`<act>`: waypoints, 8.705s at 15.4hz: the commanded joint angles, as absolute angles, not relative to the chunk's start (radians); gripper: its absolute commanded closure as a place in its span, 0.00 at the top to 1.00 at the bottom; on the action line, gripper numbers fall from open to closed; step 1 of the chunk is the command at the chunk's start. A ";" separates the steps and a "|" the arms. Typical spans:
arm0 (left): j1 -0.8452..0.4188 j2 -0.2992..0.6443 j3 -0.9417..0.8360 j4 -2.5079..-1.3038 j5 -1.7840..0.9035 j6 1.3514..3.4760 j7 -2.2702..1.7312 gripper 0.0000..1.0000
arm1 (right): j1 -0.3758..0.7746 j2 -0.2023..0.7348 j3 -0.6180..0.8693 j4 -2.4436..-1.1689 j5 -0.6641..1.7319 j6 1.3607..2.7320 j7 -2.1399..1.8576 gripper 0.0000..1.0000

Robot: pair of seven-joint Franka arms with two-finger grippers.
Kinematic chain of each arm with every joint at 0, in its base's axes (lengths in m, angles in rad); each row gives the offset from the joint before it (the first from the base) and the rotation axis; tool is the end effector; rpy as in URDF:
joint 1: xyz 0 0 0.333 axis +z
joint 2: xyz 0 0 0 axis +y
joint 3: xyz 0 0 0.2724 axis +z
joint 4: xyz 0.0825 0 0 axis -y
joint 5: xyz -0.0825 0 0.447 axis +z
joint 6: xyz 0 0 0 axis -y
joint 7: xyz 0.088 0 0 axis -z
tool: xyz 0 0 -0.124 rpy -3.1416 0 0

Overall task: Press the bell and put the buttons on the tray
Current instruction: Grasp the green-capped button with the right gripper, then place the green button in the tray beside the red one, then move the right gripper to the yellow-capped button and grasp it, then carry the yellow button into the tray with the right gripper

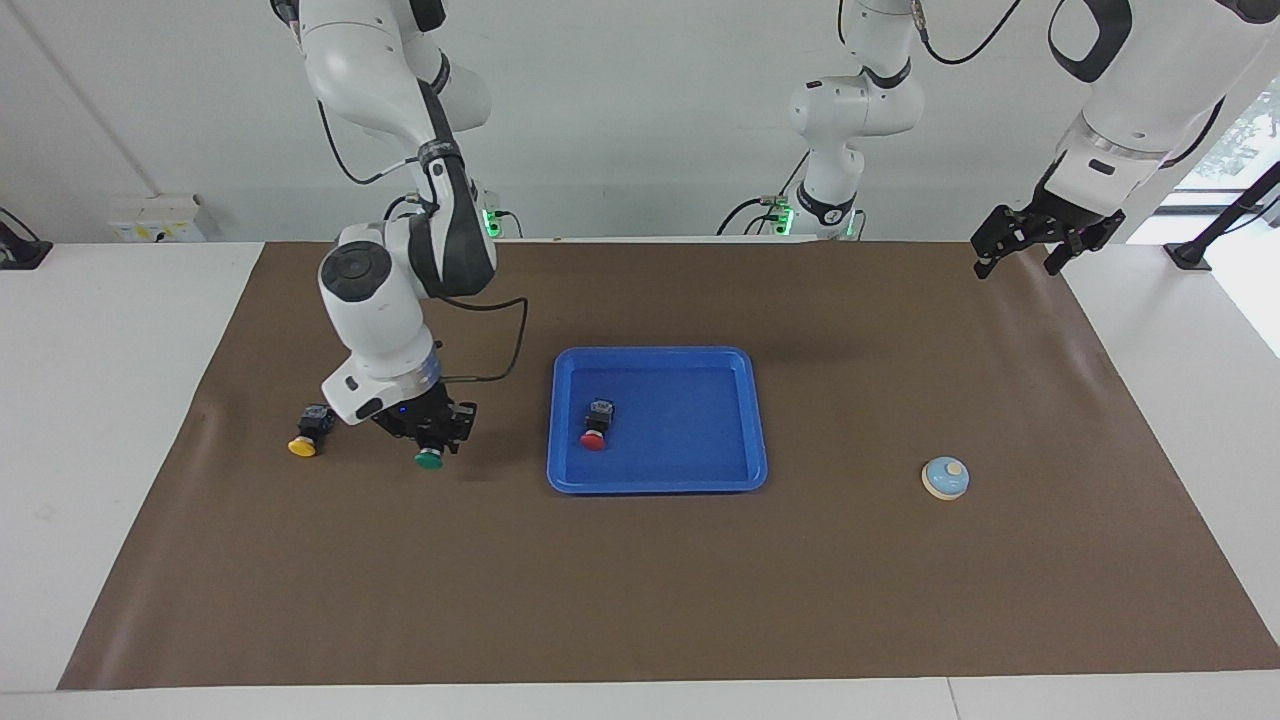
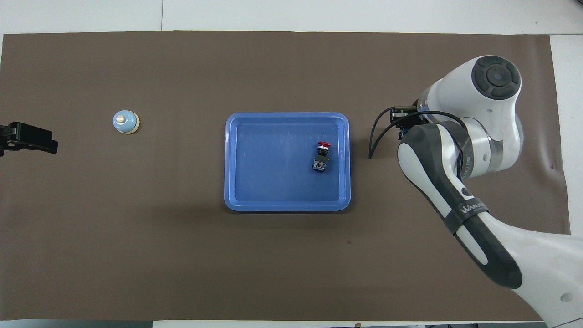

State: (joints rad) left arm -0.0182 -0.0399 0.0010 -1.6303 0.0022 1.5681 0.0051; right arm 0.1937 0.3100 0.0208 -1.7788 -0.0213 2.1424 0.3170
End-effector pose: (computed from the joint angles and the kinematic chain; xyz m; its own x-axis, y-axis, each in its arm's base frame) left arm 0.6052 -0.0101 0.5563 0.9995 -0.0223 -0.0223 -0.0223 -0.9997 -0.0020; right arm 0.6700 0.1443 0.2985 0.9942 -0.0925 0.0547 -0.0923 -0.9957 -0.0051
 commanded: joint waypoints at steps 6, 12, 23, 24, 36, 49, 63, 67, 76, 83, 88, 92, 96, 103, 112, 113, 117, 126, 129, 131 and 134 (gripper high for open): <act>-0.015 -0.055 0.002 -1.646 -0.009 1.559 0.003 1.00 | 0.465 0.406 0.021 -1.599 -0.012 2.083 0.627 0.00; -0.015 -0.055 0.002 -1.646 -0.009 1.559 0.003 1.00 | 0.566 0.506 0.021 -1.617 0.011 2.213 0.706 0.00; -0.015 -0.055 0.002 -1.646 -0.009 1.559 0.003 1.00 | 0.611 0.474 0.021 -1.784 0.018 2.335 0.712 0.00; -0.015 -0.055 0.002 -1.646 -0.009 1.559 0.003 1.00 | 0.611 0.474 0.021 -1.784 0.018 2.336 0.727 0.00; -0.015 -0.055 0.002 -1.646 -0.009 1.559 0.003 1.00 | 0.551 0.414 0.003 -1.671 0.011 2.126 0.804 1.00; -0.015 -0.055 0.002 -1.646 -0.009 1.559 0.003 1.00 | 0.027 0.233 0.002 -1.745 -0.029 1.916 0.183 1.00; -0.015 -0.055 0.002 -1.647 -0.009 1.559 0.003 1.00 | -0.201 0.205 0.003 -2.120 -0.058 2.396 0.012 1.00; -0.015 -0.055 0.002 -1.646 -0.009 1.559 0.003 1.00 | -0.221 0.222 0.003 -2.161 -0.058 2.462 0.006 1.00; -0.015 -0.055 0.002 -1.647 -0.009 1.559 0.003 1.00 | -0.235 0.244 0.005 -2.163 -0.058 2.465 -0.026 0.00; -0.015 -0.055 0.003 -1.647 -0.009 1.559 0.003 1.00 | -0.203 0.230 0.024 -2.106 -0.055 2.377 -0.023 0.00; -0.015 -0.055 0.002 -1.646 -0.009 1.559 0.003 1.00 | -0.040 0.230 0.029 -1.929 -0.043 2.157 0.145 0.00; -0.015 -0.055 0.002 -1.646 -0.009 1.559 0.003 1.00 | 0.164 0.253 0.029 -1.781 -0.040 2.031 0.417 0.00; -0.015 -0.055 0.002 -1.647 -0.009 1.559 0.003 1.00 | 0.391 0.285 0.029 -1.700 0.007 1.997 0.671 0.00; -0.015 -0.055 0.002 -1.646 -0.009 1.559 0.003 1.00 | 0.646 0.527 0.028 -1.465 0.023 2.002 1.008 0.00; -0.015 -0.055 0.002 -1.646 -0.009 1.559 0.003 1.00 | 0.713 0.666 0.026 -1.477 0.018 2.187 1.060 0.00; -0.015 -0.055 0.002 -1.646 -0.009 1.559 0.003 1.00 | 0.713 0.666 0.025 -1.474 0.018 2.178 1.061 0.00; -0.015 -0.055 0.002 -1.646 -0.009 1.559 0.003 1.00 | 0.710 0.660 0.020 -1.471 0.021 2.171 1.071 0.58; -0.015 -0.055 0.002 -1.646 -0.009 1.559 0.003 1.00 | 0.618 0.505 0.012 -1.470 0.035 1.990 1.095 1.00; -0.015 -0.055 0.002 -1.646 -0.009 1.559 0.003 1.00 | 0.513 0.430 0.018 -1.471 0.034 1.928 1.028 1.00; -0.015 -0.055 0.002 -1.646 -0.009 1.559 0.003 1.00 | 0.444 0.382 0.018 -1.476 0.035 1.866 0.869 1.00; -0.015 -0.055 0.002 -1.646 -0.009 1.559 0.003 1.00 | 0.339 0.327 0.017 -1.476 0.035 1.770 0.640 1.00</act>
